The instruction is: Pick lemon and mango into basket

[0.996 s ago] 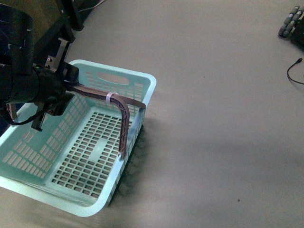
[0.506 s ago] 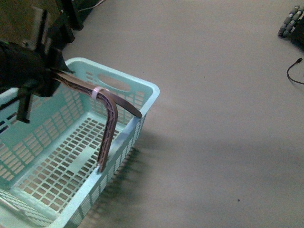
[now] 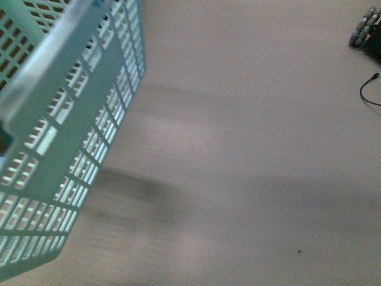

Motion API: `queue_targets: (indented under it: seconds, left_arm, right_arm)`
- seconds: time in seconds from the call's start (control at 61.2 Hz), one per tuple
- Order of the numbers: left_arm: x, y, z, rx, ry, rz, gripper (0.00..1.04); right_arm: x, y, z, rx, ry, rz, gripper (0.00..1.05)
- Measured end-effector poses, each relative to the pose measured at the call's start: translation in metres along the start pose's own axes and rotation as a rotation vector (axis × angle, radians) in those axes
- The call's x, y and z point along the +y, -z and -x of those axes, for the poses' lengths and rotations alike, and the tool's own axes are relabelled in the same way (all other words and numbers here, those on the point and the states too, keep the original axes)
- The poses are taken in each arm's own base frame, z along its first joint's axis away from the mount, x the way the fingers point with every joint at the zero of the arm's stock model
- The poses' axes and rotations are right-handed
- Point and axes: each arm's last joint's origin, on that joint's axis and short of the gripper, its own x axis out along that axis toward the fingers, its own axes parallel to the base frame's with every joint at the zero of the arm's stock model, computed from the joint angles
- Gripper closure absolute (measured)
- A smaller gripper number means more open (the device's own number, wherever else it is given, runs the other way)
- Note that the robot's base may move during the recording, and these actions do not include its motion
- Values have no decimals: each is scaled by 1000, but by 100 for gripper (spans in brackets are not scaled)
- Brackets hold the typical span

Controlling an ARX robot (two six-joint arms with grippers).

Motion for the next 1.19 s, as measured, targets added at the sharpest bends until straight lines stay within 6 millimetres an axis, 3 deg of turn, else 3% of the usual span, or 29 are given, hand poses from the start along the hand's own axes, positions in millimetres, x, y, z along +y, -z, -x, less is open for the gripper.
queue_targets:
  seconds: [0.245, 0.343, 1.192]
  left_arm:
    - [-25, -7, 54, -17, 54, 44, 100]
    - [-34, -8, 65, -28, 81, 33, 100]
    - [-34, -9, 65, -43, 78, 24, 100]
  right_arm:
    - [0, 0, 0, 0, 0, 0, 9]
    - [0, 0, 0, 0, 0, 0, 9]
    - [0, 0, 0, 0, 0, 0, 9]
